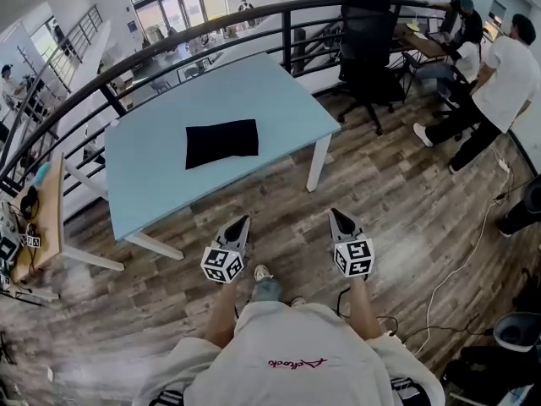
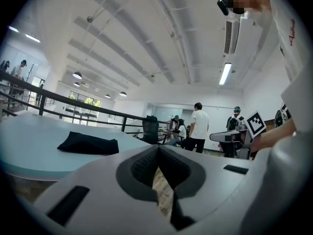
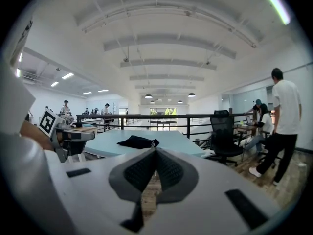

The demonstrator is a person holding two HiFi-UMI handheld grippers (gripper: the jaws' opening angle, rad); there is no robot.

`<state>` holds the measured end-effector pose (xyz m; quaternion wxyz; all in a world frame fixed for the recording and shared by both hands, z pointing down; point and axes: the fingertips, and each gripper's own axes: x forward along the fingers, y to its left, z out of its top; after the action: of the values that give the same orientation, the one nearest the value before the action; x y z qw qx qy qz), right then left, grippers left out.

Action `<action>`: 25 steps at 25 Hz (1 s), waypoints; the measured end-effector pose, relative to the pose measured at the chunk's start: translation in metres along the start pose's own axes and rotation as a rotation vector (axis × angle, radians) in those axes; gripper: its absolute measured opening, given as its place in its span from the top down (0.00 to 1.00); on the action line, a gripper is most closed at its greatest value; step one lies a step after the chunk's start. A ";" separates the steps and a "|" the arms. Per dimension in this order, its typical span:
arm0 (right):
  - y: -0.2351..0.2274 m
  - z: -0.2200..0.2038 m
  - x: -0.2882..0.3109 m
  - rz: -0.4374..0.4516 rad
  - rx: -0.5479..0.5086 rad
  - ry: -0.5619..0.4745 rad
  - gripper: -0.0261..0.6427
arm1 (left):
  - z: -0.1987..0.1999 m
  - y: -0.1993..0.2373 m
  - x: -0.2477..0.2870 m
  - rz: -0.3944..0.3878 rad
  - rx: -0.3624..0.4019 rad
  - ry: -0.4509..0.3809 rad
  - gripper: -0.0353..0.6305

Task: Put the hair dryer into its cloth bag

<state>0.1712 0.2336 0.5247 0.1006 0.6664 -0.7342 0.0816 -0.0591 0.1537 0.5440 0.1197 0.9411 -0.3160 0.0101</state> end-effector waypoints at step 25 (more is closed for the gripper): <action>0.019 0.002 -0.073 -0.016 -0.041 -0.035 0.94 | -0.009 -0.061 -0.038 -0.039 0.011 -0.028 0.94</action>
<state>0.1588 0.3056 0.5042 0.1021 0.6715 -0.7319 0.0540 -0.0526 0.2254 0.5355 0.1104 0.9478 -0.2992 -0.0037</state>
